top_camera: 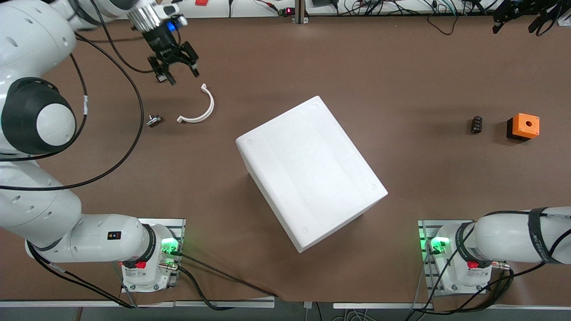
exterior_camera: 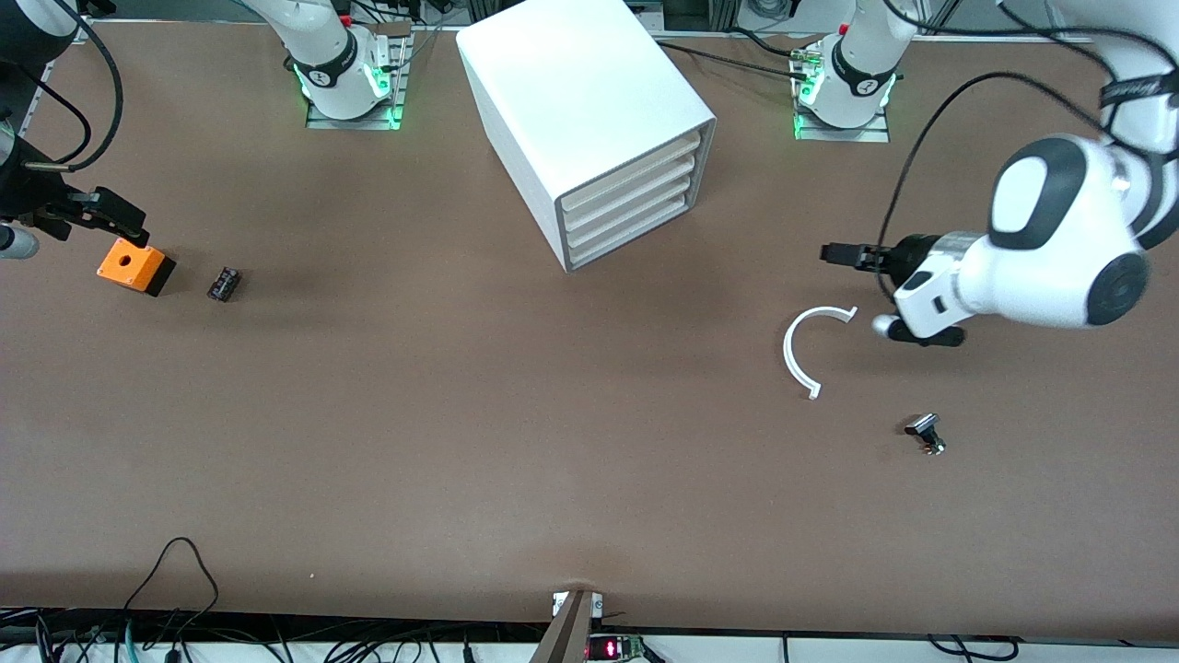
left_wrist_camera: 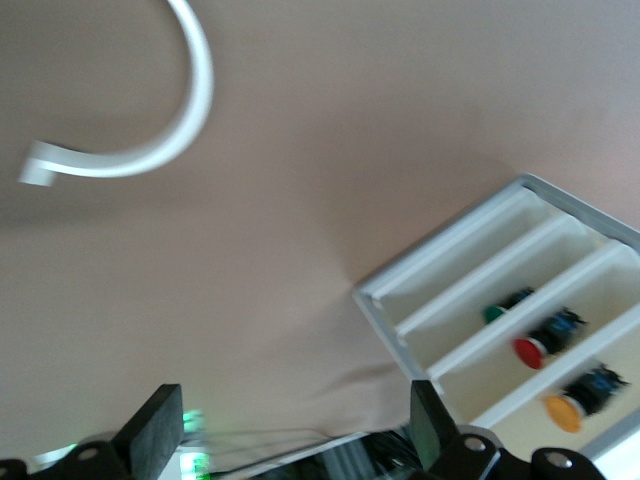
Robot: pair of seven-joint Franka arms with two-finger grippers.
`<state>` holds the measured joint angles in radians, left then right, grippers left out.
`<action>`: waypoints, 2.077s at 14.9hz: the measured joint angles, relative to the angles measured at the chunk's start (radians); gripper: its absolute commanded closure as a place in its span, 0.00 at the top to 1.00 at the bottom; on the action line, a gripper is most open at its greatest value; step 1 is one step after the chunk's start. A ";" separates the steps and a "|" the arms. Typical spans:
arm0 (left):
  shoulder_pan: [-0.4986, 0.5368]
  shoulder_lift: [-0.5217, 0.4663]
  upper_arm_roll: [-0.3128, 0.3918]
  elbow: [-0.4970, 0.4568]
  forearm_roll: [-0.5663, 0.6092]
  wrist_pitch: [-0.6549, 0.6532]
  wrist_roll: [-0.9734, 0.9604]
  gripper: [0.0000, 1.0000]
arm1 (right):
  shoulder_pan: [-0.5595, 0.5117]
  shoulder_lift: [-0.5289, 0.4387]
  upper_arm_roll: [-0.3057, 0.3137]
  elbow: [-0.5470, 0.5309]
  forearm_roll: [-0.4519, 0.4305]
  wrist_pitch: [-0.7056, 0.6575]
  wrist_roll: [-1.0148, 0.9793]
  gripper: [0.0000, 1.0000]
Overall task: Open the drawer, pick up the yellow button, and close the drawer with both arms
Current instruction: 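Pull the cabinet drawer open with the left gripper while the right gripper approaches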
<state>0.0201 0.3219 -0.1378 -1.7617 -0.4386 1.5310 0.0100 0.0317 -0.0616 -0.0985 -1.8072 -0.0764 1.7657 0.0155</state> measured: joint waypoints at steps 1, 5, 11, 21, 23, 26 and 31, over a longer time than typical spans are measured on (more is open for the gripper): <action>-0.018 0.015 -0.001 -0.037 -0.054 0.023 0.019 1.00 | 0.000 0.000 0.000 0.000 0.000 0.000 0.000 1.00; -0.146 0.026 -0.008 -0.159 -0.257 0.102 0.084 1.00 | 0.000 0.000 0.000 0.000 0.000 0.000 0.000 1.00; -0.198 0.002 -0.103 -0.274 -0.413 0.160 0.213 0.98 | 0.001 0.001 0.003 0.000 0.000 0.000 0.000 1.00; -0.183 -0.087 -0.203 -0.386 -0.470 0.247 0.250 0.00 | 0.144 0.064 0.021 0.001 0.010 0.068 0.001 1.00; -0.184 -0.088 -0.215 -0.406 -0.473 0.268 0.264 0.00 | 0.190 0.091 0.024 0.015 0.032 0.096 0.001 1.00; -0.179 -0.095 -0.217 -0.404 -0.481 0.265 0.274 0.00 | 0.241 0.165 0.034 0.109 0.211 0.108 -0.001 1.00; -0.156 -0.107 -0.110 -0.379 -0.463 0.278 0.317 0.00 | 0.353 0.341 0.067 0.324 0.261 0.109 -0.141 1.00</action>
<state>-0.1358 0.2144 -0.2477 -2.1404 -0.9018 1.8091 0.3273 0.3850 0.2798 -0.0313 -1.4836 0.1845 1.8744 -0.1251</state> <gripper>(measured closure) 0.731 0.000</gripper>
